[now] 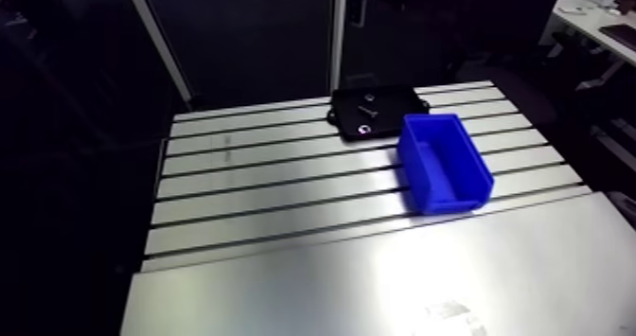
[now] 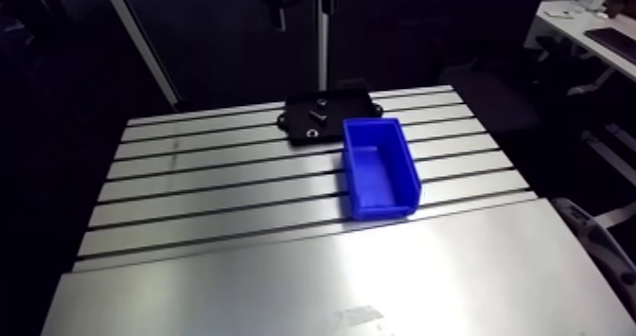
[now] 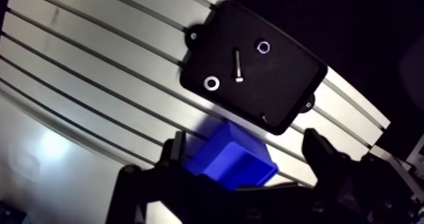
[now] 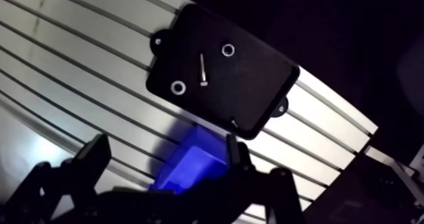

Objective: Pick up the M10 bolt from the tray and put it into the blue bin.

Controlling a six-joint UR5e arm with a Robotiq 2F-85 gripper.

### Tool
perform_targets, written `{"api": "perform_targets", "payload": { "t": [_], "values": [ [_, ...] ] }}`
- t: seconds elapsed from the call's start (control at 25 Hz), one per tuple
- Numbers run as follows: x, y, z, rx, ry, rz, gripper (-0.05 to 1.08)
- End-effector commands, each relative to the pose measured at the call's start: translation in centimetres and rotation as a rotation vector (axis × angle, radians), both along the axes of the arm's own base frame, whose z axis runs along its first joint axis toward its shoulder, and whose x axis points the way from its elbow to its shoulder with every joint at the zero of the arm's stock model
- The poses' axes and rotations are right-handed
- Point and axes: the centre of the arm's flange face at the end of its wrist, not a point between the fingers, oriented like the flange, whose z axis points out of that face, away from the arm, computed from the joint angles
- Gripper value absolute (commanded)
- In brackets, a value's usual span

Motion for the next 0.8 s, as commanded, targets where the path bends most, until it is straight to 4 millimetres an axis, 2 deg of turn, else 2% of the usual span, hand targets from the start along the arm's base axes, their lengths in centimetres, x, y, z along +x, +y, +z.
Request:
{"api": "perform_targets", "payload": {
  "t": [0.04, 0.12, 0.2, 0.56, 0.8],
  "values": [
    [-0.5, 0.1, -3.0, 0.000, -0.006, 0.031, 0.01],
    [-0.6, 0.1, -3.4, 0.001, 0.001, 0.042, 0.01],
    [-0.7, 0.2, -4.7, -0.001, -0.008, 0.044, 0.01],
    [0.1, -0.1, -7.7, -0.001, -0.012, 0.062, 0.01],
    [-0.5, 0.0, -9.9, -0.004, -0.022, 0.062, 0.01]
  ]
}}
